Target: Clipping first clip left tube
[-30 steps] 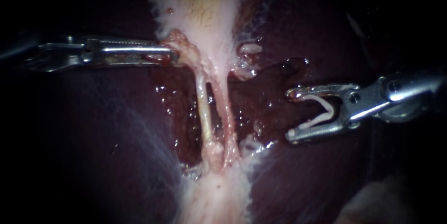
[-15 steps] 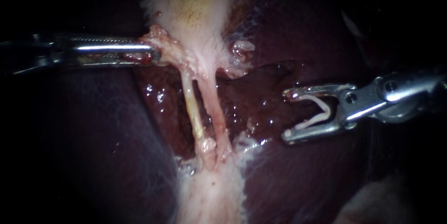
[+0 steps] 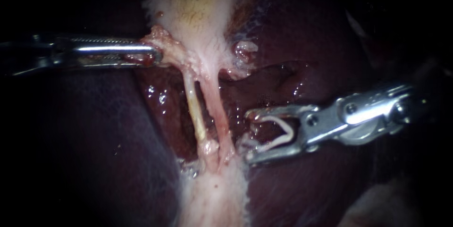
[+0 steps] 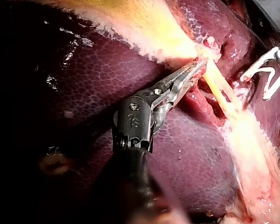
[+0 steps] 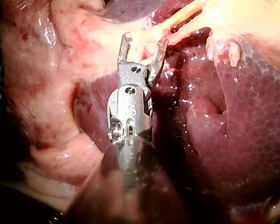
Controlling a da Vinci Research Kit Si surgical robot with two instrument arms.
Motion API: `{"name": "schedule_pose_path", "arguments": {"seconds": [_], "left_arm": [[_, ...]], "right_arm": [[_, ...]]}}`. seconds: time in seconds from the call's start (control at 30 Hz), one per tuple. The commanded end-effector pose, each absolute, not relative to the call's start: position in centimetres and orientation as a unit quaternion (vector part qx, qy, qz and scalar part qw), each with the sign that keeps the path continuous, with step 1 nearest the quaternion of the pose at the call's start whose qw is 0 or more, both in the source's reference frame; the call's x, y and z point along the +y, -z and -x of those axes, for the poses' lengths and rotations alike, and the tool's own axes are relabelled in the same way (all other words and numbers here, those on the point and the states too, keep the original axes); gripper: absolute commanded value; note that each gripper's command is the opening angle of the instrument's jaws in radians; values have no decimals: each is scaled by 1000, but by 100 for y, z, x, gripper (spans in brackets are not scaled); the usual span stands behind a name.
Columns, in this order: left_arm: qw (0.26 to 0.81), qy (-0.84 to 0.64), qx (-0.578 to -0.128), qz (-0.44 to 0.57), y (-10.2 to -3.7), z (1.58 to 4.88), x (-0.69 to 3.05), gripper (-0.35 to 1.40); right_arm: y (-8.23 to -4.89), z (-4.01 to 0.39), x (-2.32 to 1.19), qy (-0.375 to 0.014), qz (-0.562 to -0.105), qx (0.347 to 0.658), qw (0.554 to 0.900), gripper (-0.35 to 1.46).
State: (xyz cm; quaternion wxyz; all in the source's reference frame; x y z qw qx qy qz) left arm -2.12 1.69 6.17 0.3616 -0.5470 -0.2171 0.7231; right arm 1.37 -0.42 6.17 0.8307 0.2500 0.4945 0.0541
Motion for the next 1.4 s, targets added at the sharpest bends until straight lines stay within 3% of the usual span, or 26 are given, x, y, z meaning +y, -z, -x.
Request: {"name": "schedule_pose_path", "arguments": {"seconds": [0.03, 0.47, 0.73, 1.1, 1.4], "left_arm": [[362, -723, -217, 547, -617, 212, 169, -35], [362, -723, -217, 547, -615, 213, 169, -35], [362, -723, -217, 547, -614, 213, 168, -35], [362, -723, -217, 547, -610, 215, 166, -35], [362, -723, -216, 547, -610, 216, 166, -35]], "right_arm": [[-619, -140, -42, -53, -251, 494, 831, 50], [-647, -169, -39, -55, -253, 492, 831, 50], [-679, -175, -38, -62, -251, 472, 843, 50], [-705, -184, -30, -72, -254, 465, 845, 50], [-710, -206, -36, -72, -298, 496, 812, 50]]}}
